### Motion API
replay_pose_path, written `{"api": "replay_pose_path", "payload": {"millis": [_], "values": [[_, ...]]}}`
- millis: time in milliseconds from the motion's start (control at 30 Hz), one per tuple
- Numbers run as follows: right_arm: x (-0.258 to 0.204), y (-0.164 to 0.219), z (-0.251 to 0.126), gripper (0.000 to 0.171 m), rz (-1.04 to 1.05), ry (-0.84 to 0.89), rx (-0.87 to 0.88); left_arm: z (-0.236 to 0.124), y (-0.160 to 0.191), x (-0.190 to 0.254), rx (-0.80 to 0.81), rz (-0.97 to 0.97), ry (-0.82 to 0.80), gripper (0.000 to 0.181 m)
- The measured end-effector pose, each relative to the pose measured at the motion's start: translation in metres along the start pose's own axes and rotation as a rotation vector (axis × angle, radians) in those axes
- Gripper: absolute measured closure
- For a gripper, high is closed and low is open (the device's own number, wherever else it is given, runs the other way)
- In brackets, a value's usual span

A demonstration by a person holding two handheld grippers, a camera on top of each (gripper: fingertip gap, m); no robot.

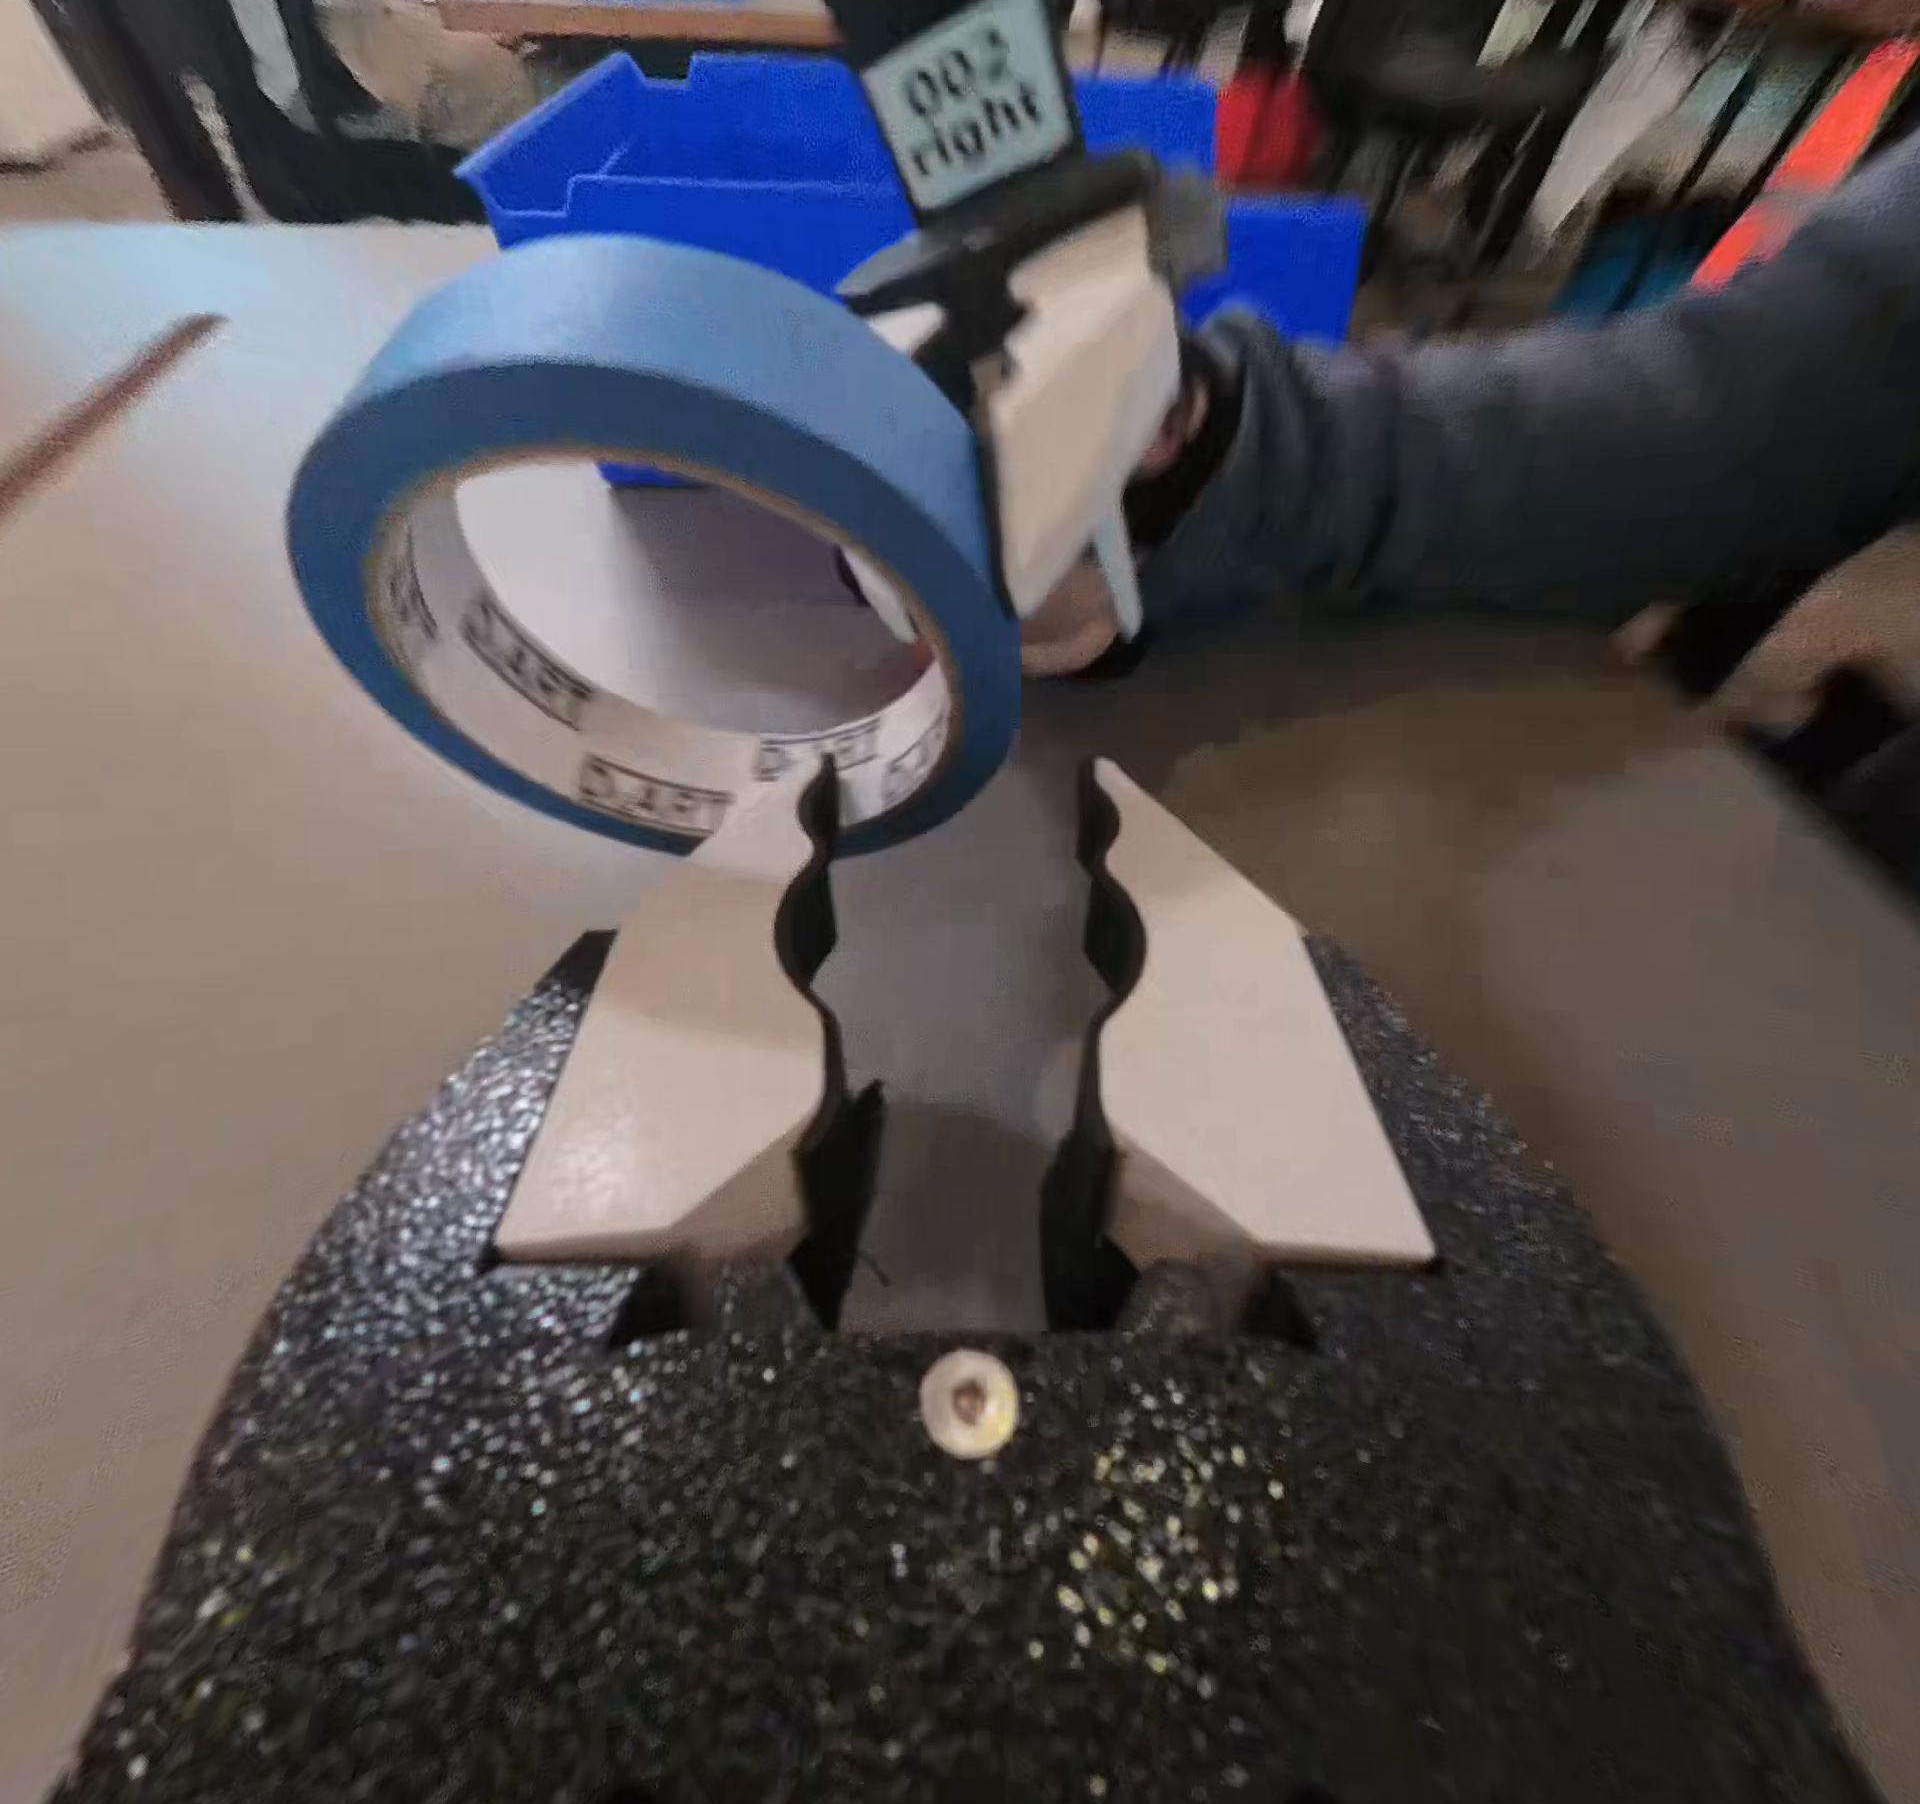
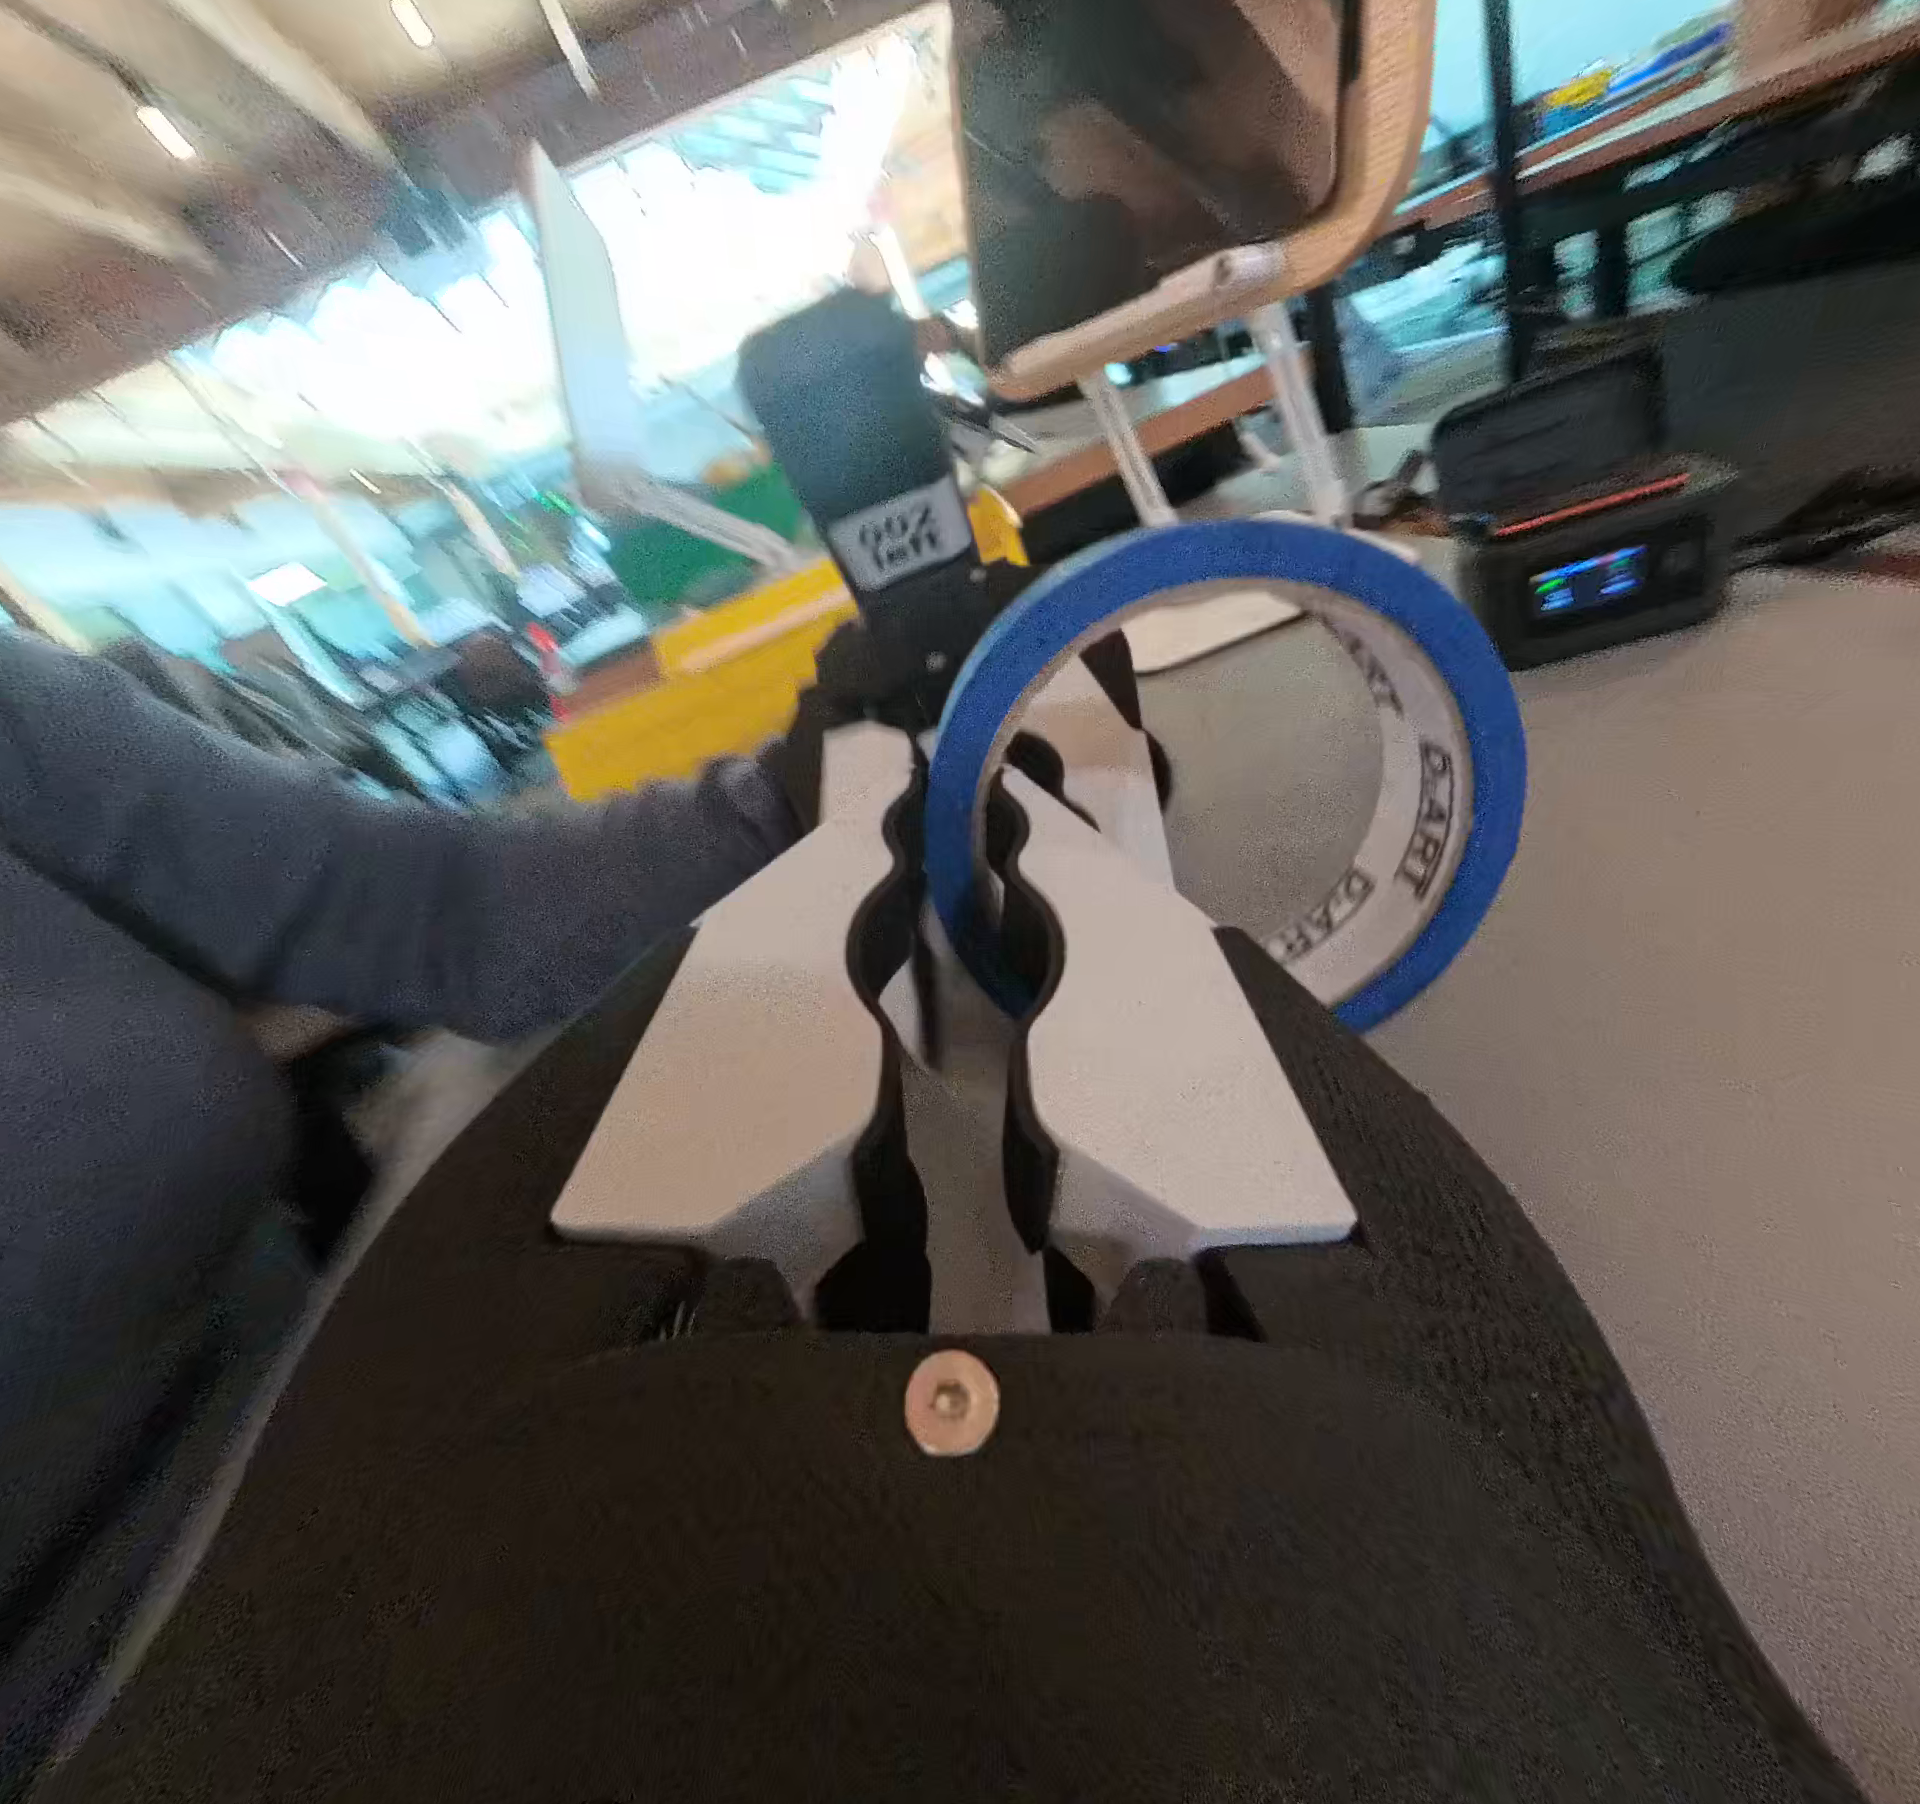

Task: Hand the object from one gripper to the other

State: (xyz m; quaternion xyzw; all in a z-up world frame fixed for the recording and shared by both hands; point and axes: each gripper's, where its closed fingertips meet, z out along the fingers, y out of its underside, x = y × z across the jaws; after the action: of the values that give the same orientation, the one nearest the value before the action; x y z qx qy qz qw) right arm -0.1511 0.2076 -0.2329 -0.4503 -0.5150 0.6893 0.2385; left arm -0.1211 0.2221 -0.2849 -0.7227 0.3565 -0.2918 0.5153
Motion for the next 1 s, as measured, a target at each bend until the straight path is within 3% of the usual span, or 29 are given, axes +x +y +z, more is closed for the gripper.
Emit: {"api": "replay_pose_path", "payload": {"millis": [33, 167, 233, 433, 500, 567, 633, 700, 767, 833, 1000], "values": [[0.001, 0.003, 0.001, 0.163, -0.093, 0.033, -0.025, -0.006, -0.006, 0.001, 0.057, -0.091, 0.050, 0.133], [-0.003, 0.024, 0.008, 0.163, -0.540, 0.122, -0.169, -0.040, -0.045, 0.001, 0.372, -0.409, 0.283, 0.126], [0.001, 0.039, 0.013, 0.162, -0.758, 0.182, -0.274, -0.054, -0.059, -0.002, 0.481, -0.477, 0.350, 0.124], [0.053, 0.055, 0.005, 0.163, -1.427, 0.545, -0.634, -0.051, -0.047, -0.026, 0.426, -0.492, 0.165, 0.121], [0.057, 0.052, 0.004, 0.163, -1.539, 0.594, -0.663, -0.045, -0.037, -0.032, 0.354, -0.474, 0.100, 0.129], [0.056, 0.047, 0.006, 0.163, -1.544, 0.614, -0.643, -0.039, -0.033, -0.029, 0.307, -0.411, 0.074, 0.133], [0.058, 0.046, 0.004, 0.162, -1.540, 0.627, -0.649, -0.039, -0.038, -0.025, 0.314, -0.319, 0.049, 0.153], [0.056, 0.048, 0.005, 0.160, -1.501, 0.589, -0.604, -0.037, -0.037, -0.023, 0.289, -0.220, 0.001, 0.153], [0.049, 0.053, 0.005, 0.133, -1.338, 0.517, -0.544, -0.038, -0.036, -0.026, 0.277, -0.151, -0.056, 0.154], [0.041, 0.040, 0.005, 0.117, -1.158, 0.489, -0.404, -0.042, -0.035, -0.024, 0.289, -0.159, -0.031, 0.154], [0.006, -0.015, -0.006, 0.119, -0.794, 0.367, 0.051, -0.063, -0.047, -0.010, 0.434, -0.178, 0.115, 0.155]]}}
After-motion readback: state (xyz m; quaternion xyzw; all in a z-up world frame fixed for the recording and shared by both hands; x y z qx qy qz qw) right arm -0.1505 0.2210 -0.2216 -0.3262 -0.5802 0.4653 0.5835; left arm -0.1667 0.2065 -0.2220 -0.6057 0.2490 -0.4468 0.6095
